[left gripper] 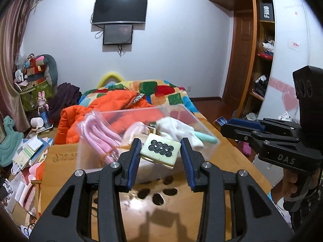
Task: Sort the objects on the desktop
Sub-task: 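Carry the tile and card box over the box and lower them in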
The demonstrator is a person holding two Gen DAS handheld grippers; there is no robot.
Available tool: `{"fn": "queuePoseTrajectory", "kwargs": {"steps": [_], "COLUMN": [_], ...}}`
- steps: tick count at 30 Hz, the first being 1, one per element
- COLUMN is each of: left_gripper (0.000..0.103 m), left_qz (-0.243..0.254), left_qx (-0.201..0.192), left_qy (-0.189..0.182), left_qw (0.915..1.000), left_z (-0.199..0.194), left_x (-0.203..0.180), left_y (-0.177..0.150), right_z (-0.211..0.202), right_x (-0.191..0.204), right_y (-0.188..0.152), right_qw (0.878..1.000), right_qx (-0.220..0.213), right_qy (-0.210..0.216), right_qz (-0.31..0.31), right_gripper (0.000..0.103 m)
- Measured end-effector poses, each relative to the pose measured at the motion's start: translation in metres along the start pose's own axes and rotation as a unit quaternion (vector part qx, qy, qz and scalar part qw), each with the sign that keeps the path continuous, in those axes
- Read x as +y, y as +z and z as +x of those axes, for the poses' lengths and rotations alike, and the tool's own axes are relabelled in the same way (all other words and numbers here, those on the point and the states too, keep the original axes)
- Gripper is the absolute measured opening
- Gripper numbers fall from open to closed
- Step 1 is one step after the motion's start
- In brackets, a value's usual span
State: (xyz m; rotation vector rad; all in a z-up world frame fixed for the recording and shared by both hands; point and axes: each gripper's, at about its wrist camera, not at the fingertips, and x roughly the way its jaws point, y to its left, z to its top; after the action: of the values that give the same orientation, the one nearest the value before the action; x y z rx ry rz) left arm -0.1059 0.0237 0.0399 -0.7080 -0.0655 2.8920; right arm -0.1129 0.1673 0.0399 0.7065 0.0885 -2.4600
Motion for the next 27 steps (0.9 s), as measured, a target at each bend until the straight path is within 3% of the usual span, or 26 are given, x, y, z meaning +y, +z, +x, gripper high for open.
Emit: {"fn": "queuePoseTrajectory", "kwargs": {"steps": [11, 27], "left_gripper": [0.039, 0.039], "left_qz": [-0.017, -0.045], "left_qx": [0.005, 0.047], "left_qy": [0.013, 0.015], "left_qw": [0.9998, 0.9978], "left_z": [0.029, 0.082], "left_x": [0.036, 0.063], "left_y": [0.013, 0.020], "right_z": [0.041, 0.109], "right_x": [-0.007, -0.021], "right_y": [0.023, 0.044], "right_qw": [1.000, 0.999], "right_qx": [-0.006, 0.019], "right_qy": [0.006, 0.023], "right_qz": [0.004, 0.030], "right_gripper": [0.025, 0.025]}}
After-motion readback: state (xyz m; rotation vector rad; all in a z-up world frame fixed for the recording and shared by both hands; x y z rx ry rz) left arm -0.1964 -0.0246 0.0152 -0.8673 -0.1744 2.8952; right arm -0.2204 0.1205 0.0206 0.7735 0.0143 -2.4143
